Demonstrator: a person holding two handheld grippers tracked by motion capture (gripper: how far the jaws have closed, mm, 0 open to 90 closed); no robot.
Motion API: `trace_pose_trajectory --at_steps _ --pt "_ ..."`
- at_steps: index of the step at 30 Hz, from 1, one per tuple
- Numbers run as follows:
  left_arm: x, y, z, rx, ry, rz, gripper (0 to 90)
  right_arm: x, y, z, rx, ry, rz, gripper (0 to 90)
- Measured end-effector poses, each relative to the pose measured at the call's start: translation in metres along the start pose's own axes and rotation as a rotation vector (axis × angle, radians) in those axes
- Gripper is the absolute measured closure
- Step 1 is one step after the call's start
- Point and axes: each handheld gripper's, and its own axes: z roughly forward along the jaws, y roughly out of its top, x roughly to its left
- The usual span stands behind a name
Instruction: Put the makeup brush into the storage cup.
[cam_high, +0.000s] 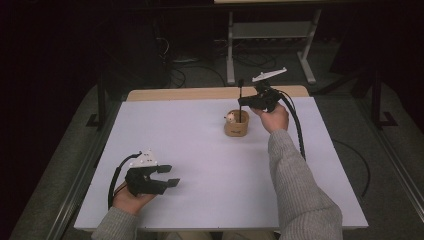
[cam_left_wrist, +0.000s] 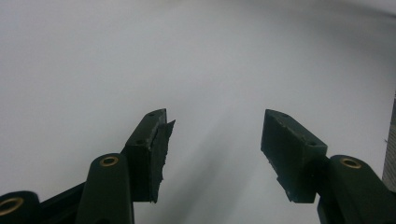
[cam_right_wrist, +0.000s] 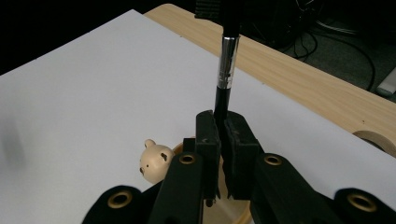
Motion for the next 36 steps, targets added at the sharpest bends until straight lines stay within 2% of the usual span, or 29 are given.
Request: trace_pose_trajectory --at_steps 2,7,13,28,31,32,34,36 --pt "0.000 0.000 0.000 -0.002 0.001 -0.003 40.7 -0.001 0.000 0.001 -0.001 -0.009 -0.012 84.1" --pt "0.000 0.000 0.000 -0.002 0.000 0.001 40.7 0.001 -0.001 0.002 0.004 -0.007 0.005 84.1" --pt "0.000 0.000 0.000 0.000 -0.001 0.000 40.7 0.000 -0.003 0.004 0.004 -0.009 -0.009 84.0" --pt "0.000 0.000 0.001 -0.001 -0.003 0.009 40.6 -0.001 -0.011 0.005 0.004 -0.010 0.022 83.3" --pt "0.000 0.000 0.001 -0.002 -0.002 0.007 40.6 -0.003 -0.014 0.005 0.003 -0.015 0.026 76.8" --pt "0.000 0.000 0.001 -0.001 -0.001 0.009 40.5 -0.002 -0.014 0.005 0.008 -0.018 0.038 76.0" --pt "0.001 0.000 0.001 0.000 -0.001 0.011 40.6 -0.003 -0.015 0.005 0.002 -0.026 0.019 73.7" --pt "0.001 0.000 0.001 0.002 0.000 0.013 40.5 -0.002 -0.016 0.003 0.001 -0.023 0.031 72.1"
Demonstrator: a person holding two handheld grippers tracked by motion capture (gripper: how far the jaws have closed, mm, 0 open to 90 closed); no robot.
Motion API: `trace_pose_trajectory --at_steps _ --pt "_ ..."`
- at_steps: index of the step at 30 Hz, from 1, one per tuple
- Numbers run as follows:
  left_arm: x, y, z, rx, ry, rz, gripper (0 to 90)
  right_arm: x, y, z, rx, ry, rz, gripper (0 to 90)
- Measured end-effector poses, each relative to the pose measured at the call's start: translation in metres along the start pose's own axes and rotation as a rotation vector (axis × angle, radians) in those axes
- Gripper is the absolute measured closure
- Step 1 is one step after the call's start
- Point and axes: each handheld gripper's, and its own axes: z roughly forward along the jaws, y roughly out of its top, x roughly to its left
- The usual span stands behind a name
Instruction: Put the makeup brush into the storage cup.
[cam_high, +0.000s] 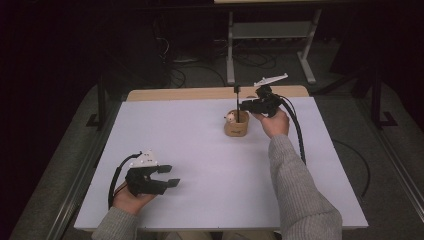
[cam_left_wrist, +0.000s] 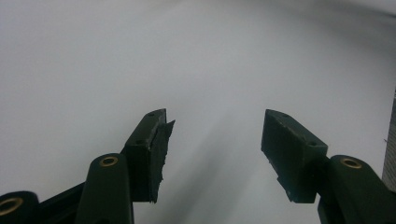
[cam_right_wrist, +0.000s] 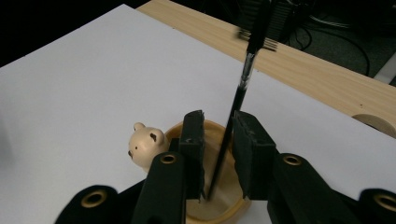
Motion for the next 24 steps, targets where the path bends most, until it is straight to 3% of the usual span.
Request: trace_pose_trajectory --at_steps 24 --pt "0.000 0.000 -0.001 -0.008 0.009 -0.009 37.8 -0.009 -0.033 -0.033 -0.008 -0.033 0.008 56.1"
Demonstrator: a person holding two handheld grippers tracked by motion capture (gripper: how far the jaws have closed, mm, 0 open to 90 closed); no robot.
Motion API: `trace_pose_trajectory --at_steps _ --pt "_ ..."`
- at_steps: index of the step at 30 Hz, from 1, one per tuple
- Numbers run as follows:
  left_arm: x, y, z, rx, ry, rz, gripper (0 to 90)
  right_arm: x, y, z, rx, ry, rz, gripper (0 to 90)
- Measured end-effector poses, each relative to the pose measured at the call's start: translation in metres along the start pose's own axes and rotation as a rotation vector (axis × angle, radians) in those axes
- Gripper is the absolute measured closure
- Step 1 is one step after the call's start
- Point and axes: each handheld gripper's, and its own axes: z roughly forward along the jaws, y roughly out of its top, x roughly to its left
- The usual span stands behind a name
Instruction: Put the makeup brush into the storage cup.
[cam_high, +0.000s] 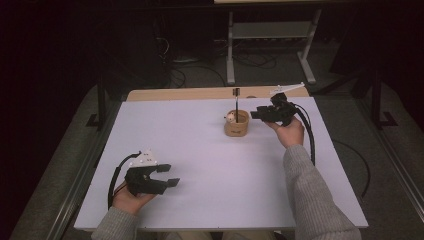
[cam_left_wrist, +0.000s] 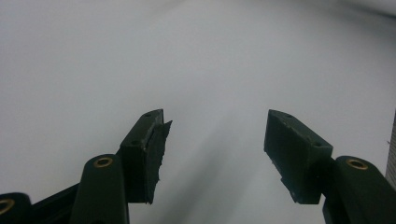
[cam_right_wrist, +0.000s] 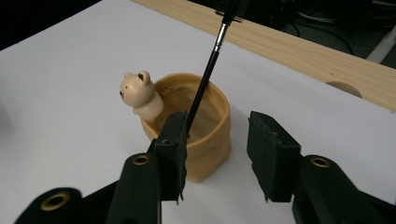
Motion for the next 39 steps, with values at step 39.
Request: trace_pose_trajectory --at_steps 39 --pt "0.002 0.000 -0.003 -0.006 0.018 -0.008 32.9 0.009 -0.039 -0.032 -0.006 -0.018 -0.014 38.4"
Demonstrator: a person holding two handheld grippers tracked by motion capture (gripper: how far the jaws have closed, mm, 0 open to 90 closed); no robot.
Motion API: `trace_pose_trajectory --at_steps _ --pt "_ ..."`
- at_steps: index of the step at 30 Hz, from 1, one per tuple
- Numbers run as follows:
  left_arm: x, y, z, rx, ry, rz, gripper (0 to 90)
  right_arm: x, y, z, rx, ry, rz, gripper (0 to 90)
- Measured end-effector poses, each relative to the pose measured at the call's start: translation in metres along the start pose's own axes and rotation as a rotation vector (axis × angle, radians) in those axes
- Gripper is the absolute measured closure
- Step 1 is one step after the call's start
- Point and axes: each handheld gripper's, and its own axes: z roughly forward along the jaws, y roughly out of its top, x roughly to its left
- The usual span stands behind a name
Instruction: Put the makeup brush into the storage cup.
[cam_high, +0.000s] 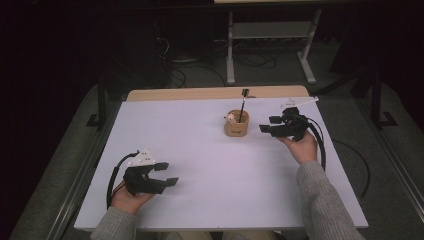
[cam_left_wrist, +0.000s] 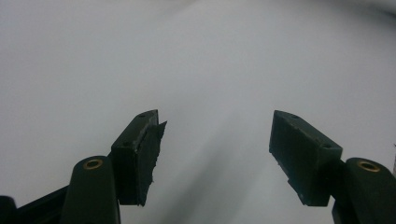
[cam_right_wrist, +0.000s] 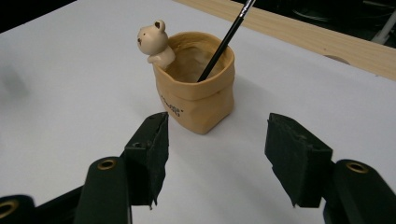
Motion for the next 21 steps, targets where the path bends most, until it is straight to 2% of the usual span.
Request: trace_pose_trajectory --at_steps 7,14,20,21 --pt "0.000 0.000 0.000 -0.009 0.003 -0.006 31.5 0.003 -0.002 -0.007 0.000 0.002 -0.009 35.7" --pt "0.000 0.000 0.000 -0.011 0.006 -0.007 29.6 0.007 -0.004 -0.014 -0.017 0.005 -0.041 33.2" --pt "0.000 0.000 0.000 -0.010 0.010 -0.008 28.2 0.010 -0.008 -0.019 -0.015 0.002 -0.030 29.8" --pt "0.000 0.000 0.000 -0.011 0.010 -0.008 27.9 0.009 -0.010 -0.020 -0.022 -0.001 -0.045 29.7"
